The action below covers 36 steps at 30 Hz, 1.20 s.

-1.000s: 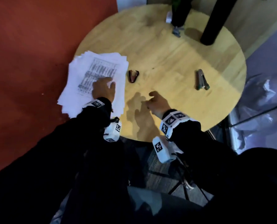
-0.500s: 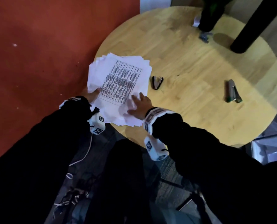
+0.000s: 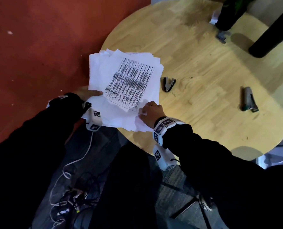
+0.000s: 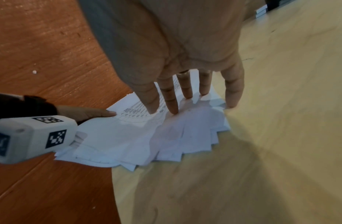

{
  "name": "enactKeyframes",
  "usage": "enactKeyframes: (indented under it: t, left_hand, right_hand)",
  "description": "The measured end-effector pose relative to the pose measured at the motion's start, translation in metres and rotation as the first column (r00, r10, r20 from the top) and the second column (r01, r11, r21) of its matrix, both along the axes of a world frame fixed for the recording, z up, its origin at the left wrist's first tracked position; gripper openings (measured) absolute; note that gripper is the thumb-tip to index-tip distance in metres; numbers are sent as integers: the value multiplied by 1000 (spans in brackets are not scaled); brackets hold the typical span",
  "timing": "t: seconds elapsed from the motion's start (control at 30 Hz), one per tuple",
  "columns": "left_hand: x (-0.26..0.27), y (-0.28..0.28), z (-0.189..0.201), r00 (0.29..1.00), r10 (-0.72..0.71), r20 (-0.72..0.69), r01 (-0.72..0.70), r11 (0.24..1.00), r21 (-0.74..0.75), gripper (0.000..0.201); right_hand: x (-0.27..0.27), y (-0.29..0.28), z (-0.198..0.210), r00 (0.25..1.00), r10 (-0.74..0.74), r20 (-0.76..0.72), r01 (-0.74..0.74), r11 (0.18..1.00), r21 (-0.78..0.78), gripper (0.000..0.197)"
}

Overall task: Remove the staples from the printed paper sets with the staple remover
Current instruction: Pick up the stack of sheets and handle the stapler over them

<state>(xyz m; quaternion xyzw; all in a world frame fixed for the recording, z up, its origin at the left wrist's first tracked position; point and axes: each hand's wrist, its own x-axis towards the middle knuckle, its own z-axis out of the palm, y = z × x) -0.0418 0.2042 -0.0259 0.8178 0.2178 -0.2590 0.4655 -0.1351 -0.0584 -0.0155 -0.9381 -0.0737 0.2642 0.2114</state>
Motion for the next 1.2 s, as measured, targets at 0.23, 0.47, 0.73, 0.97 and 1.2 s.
enactKeyframes:
  t: [0.23, 0.47, 0.73, 0.97, 1.2]
  left_hand:
    - [-40, -39, 7, 975, 3, -224, -16, 998, -56, 40]
    - [-29, -65, 8, 991, 131, -20, -132, 980, -147, 56]
    - [-49, -89, 11, 983, 154, 100, -122, 954, -273, 43]
    - [-58, -95, 90, 992, 27, 125, 35, 884, -467, 28]
    - [-68, -158, 80, 994, -26, 111, 82, 839, -538, 58]
  right_hand:
    - [9, -17, -4, 883, -469, 19, 468, 883, 33, 46]
    - [16, -41, -11, 856, -516, 39, 518, 853, -59, 51]
    - [16, -84, 1, 807, -591, -11, 591, 807, 11, 67]
    - [10, -113, 48, 691, -567, -449, 691, 334, 641, 57]
    - [-21, -178, 88, 569, -729, -380, 805, 402, 435, 48]
